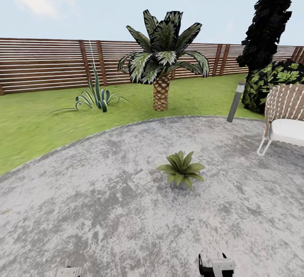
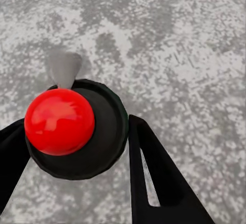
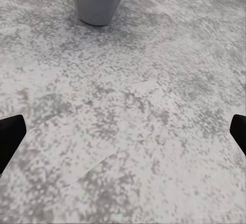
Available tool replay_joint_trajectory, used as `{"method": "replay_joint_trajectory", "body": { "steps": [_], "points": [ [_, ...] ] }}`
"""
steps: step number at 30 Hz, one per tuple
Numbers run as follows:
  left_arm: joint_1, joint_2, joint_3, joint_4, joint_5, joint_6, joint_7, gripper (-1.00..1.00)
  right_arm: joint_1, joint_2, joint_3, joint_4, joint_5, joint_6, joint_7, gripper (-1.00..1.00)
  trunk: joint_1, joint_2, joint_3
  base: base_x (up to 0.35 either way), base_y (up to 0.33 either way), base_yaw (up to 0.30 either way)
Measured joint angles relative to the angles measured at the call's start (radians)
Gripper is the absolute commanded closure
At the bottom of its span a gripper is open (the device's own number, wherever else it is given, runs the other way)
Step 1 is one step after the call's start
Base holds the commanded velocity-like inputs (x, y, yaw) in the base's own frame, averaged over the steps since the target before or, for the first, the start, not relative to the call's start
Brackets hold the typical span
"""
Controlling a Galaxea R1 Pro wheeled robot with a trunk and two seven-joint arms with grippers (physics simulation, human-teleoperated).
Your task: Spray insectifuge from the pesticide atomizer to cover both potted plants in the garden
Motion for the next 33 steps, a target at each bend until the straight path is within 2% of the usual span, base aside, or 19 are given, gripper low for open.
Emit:
{"method": "replay_joint_trajectory", "body": {
  "steps": [6, 19, 33],
  "points": [
    [0.0, 0.0, 0.0, 0.0, 0.0, 0.001, 0.0, 1.0, 0.0, 0.0, 0.0, 0.0, 0.0, 0.0, 0.0, -1.0, 0.0, 0.0, 0.0, 0.143, 0.0, -0.161],
    [0.0, 0.0, 0.0, -0.001, 0.0, 0.002, 0.0, 1.0, 0.0, 0.001, 0.0, 0.0, 0.0, 0.0, 0.0, -1.0, 0.0, 0.0, 0.0, 0.005, 0.0, -0.251],
    [0.0, 0.0, 0.0, -0.002, 0.0, 0.003, 0.0, 1.0, 0.0, 0.006, 0.0, 0.001, 0.0, 0.0, 0.002, -1.0, 0.0, 0.0, 0.0, 0.076, 0.0, -0.01]
  ]
}}
